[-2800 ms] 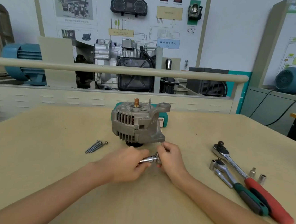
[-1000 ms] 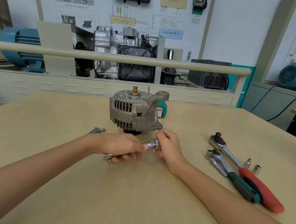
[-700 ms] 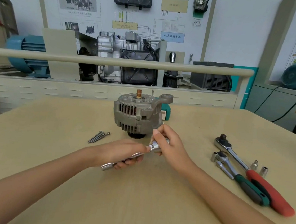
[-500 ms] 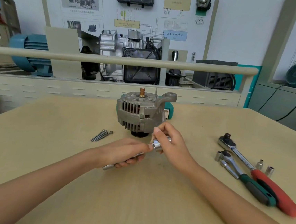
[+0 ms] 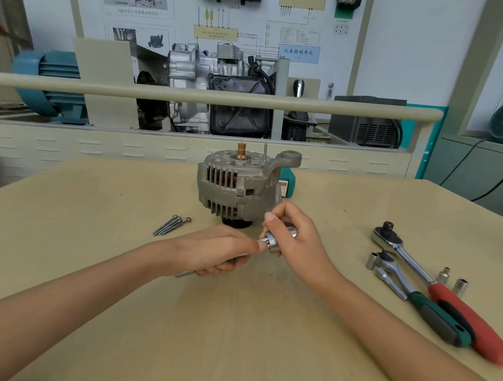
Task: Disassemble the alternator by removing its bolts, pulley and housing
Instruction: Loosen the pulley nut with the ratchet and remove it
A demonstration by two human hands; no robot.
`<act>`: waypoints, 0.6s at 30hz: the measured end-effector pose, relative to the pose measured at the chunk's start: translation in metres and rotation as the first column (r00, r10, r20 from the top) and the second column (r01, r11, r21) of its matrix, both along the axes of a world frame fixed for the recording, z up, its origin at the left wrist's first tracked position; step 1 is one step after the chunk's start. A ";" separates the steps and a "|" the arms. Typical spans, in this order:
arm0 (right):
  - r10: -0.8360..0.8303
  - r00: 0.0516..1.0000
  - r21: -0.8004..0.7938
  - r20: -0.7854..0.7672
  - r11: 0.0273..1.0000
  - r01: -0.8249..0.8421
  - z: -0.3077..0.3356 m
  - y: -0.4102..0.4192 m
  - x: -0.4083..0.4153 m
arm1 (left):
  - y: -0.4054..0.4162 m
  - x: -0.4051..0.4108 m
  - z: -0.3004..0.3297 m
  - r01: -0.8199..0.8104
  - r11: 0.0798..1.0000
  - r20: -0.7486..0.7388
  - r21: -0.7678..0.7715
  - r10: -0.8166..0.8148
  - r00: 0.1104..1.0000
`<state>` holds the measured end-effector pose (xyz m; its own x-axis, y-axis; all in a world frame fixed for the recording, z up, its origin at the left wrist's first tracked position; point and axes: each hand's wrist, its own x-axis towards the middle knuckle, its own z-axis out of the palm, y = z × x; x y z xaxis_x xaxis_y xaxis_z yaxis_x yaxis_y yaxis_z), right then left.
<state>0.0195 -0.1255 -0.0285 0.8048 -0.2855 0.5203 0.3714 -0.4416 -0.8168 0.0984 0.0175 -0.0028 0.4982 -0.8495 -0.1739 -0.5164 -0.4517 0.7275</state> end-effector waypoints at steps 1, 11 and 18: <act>0.002 1.000 -0.011 0.003 1.000 -0.002 0.000 0.000 0.000 | -0.001 0.000 0.000 -0.001 1.000 0.003 0.009 0.001 1.000; 0.002 1.000 0.063 0.016 0.998 -0.003 -0.001 0.001 0.000 | -0.002 0.004 0.000 0.027 1.000 -0.014 0.014 -0.026 1.000; -0.004 1.000 0.054 0.015 0.999 0.003 -0.001 0.001 0.000 | -0.003 0.003 0.002 0.017 0.999 -0.010 0.028 -0.017 1.000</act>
<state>0.0194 -0.1244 -0.0296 0.7959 -0.3166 0.5161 0.3822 -0.3984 -0.8338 0.1016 0.0140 -0.0013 0.4820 -0.8525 -0.2023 -0.5171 -0.4632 0.7198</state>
